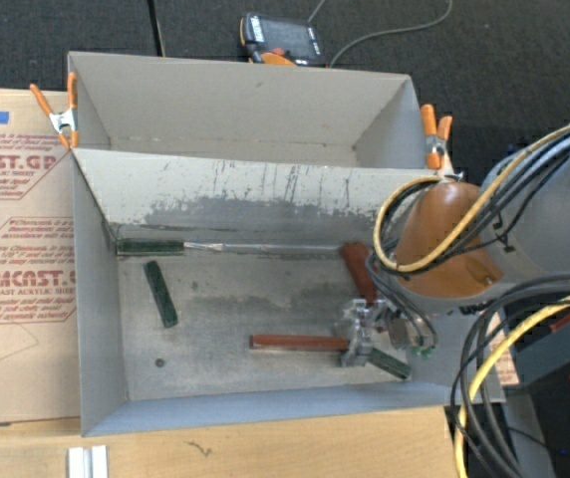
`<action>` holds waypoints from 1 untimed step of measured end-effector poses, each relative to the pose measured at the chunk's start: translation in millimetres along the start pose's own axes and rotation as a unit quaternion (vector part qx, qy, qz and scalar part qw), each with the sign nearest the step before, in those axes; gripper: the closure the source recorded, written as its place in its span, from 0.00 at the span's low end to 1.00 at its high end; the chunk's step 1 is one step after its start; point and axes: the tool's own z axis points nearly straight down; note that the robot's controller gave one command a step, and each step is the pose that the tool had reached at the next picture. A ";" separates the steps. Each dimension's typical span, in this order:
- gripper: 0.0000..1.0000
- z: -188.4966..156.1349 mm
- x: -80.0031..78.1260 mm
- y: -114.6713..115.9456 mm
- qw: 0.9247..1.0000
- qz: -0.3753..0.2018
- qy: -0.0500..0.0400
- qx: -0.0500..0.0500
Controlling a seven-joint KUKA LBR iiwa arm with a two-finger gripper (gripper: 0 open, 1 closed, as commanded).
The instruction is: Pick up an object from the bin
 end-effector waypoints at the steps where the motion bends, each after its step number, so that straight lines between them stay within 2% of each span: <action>1: 1.00 -140.2 -14.3 12.5 1.000 0.007 -0.005 0.000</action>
Offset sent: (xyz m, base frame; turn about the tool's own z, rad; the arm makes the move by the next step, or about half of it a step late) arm 0.0126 0.0114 0.1359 0.0147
